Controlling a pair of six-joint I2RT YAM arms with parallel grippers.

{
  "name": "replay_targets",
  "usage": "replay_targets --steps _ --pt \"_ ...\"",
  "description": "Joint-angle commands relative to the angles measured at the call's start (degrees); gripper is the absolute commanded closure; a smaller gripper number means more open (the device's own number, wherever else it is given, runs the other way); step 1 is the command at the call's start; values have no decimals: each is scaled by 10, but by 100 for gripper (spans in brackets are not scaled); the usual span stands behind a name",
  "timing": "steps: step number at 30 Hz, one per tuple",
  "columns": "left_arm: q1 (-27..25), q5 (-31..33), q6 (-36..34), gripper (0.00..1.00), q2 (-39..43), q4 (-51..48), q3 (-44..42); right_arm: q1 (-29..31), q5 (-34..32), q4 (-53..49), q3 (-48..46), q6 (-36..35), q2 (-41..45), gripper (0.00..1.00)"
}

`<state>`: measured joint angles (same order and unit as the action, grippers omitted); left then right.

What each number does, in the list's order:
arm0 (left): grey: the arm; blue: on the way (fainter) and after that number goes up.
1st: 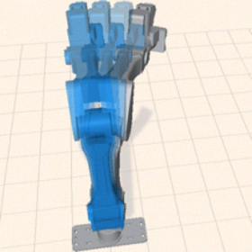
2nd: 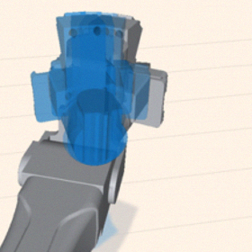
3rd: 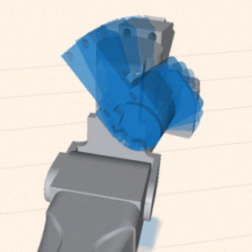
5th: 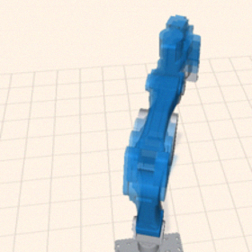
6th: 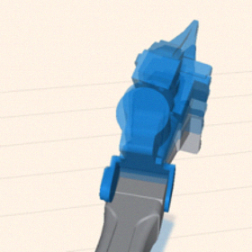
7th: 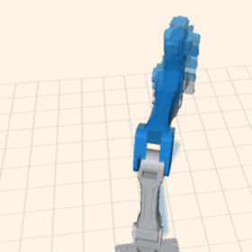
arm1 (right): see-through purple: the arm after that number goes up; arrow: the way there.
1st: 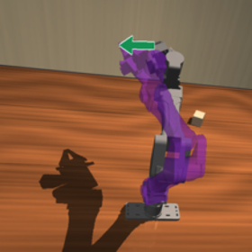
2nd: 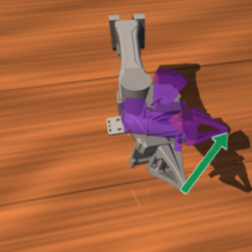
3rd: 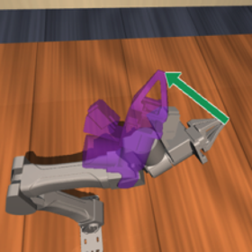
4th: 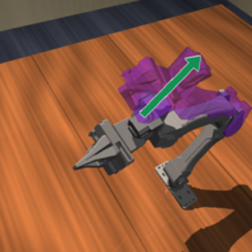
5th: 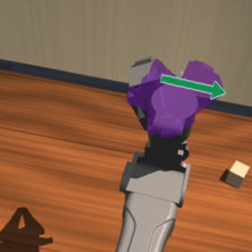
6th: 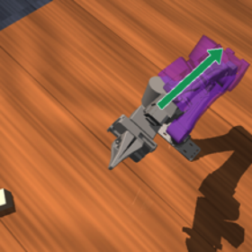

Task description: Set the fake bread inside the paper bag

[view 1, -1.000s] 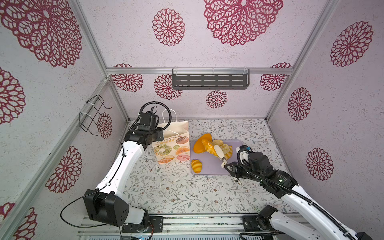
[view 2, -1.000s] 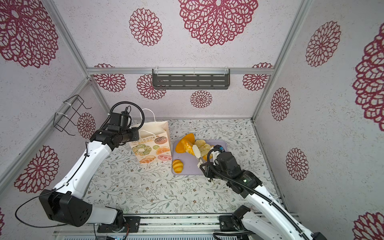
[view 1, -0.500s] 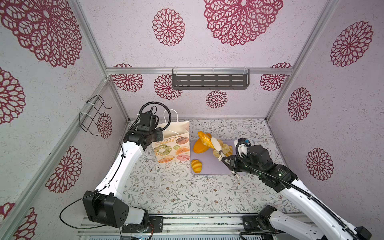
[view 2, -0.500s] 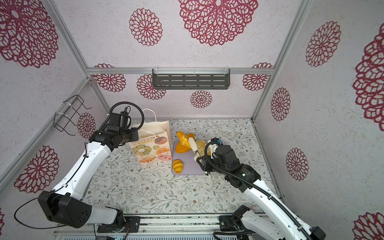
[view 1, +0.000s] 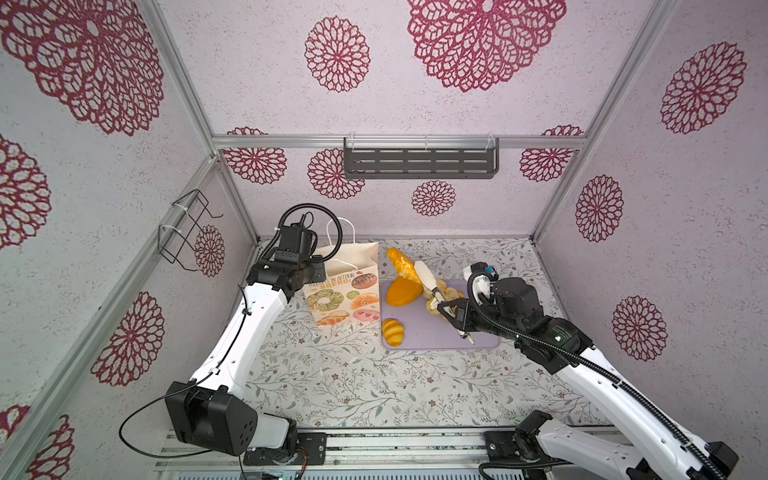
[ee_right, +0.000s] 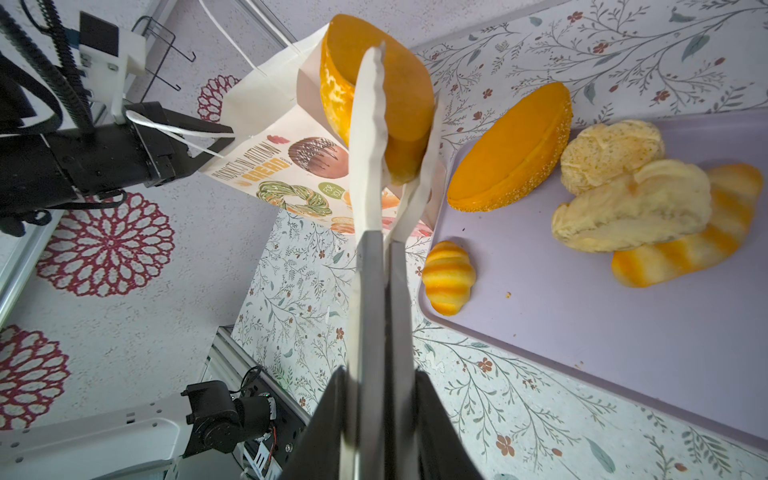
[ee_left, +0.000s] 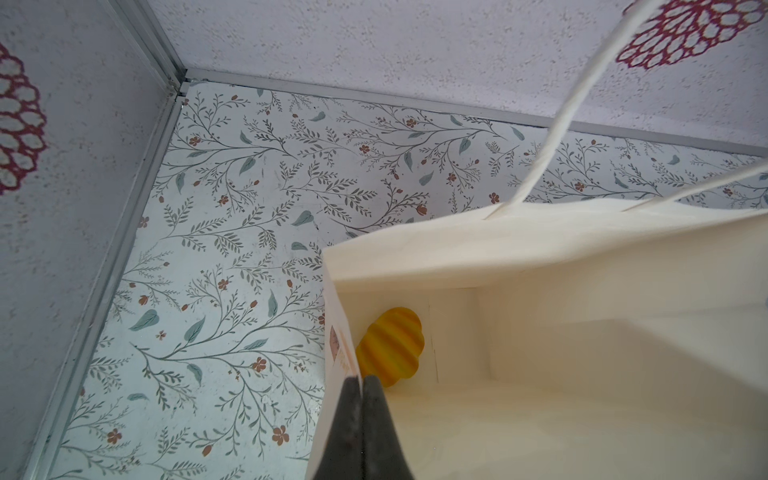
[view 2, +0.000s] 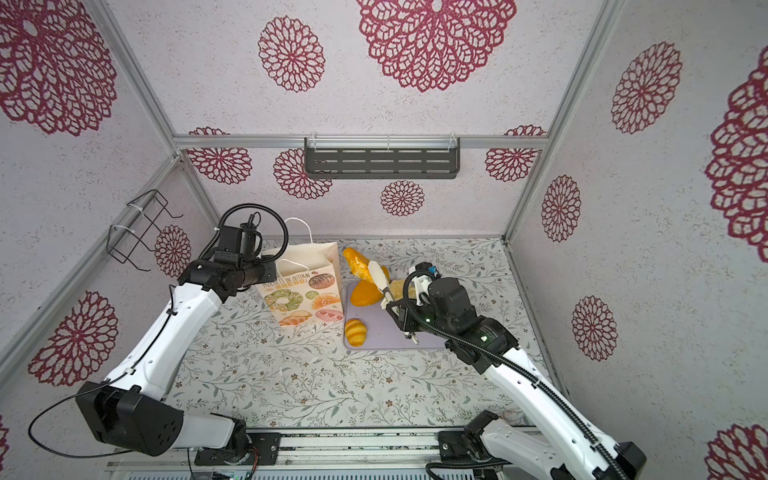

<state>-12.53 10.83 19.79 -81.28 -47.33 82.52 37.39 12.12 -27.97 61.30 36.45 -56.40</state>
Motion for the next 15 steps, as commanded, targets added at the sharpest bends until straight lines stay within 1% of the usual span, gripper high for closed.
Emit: replay_targets --steps 1,15 --pt "-6 5 -3 100 8 3 -3 -1 15 51 30 -19 4 100" --pt "-6 5 -5 100 4 2 -3 -1 42 63 75 -39 -26 100"
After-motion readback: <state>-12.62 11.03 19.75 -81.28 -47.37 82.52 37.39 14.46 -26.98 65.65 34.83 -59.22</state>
